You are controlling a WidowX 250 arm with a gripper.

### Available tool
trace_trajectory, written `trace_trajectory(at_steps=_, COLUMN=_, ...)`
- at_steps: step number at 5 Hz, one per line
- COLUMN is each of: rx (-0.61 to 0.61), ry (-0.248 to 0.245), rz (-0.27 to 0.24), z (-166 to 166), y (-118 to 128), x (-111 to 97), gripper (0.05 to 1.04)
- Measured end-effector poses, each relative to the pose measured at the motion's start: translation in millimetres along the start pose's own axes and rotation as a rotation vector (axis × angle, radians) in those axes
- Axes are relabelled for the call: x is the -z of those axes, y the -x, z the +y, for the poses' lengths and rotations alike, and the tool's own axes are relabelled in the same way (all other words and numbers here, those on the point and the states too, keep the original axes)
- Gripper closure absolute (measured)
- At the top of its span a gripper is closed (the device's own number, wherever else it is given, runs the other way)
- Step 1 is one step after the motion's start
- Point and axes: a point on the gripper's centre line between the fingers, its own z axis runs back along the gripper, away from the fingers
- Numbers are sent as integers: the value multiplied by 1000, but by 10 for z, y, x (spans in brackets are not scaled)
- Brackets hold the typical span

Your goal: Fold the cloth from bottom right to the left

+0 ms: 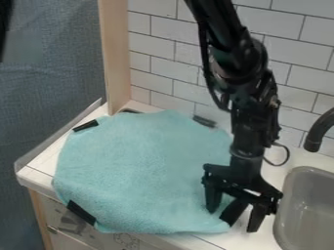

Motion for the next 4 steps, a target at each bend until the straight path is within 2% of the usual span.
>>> trace_trajectory(at_steps=1, rx=-2, ry=-24, rz=-6, z=-28, y=-59, x=23, gripper=139)
trace_trajectory(at_steps=2, rx=-1, ry=-44, rz=-13, z=-5, y=-111, x=41, gripper=418)
trace_trajectory(at_steps=3, rx=-5, ry=-41, rz=-13, z=-9, y=-111, x=41, gripper=677)
trace_trajectory(at_steps=4, rx=-3, ry=-40, rz=-12, z=-11, y=-113, x=43, gripper=849)
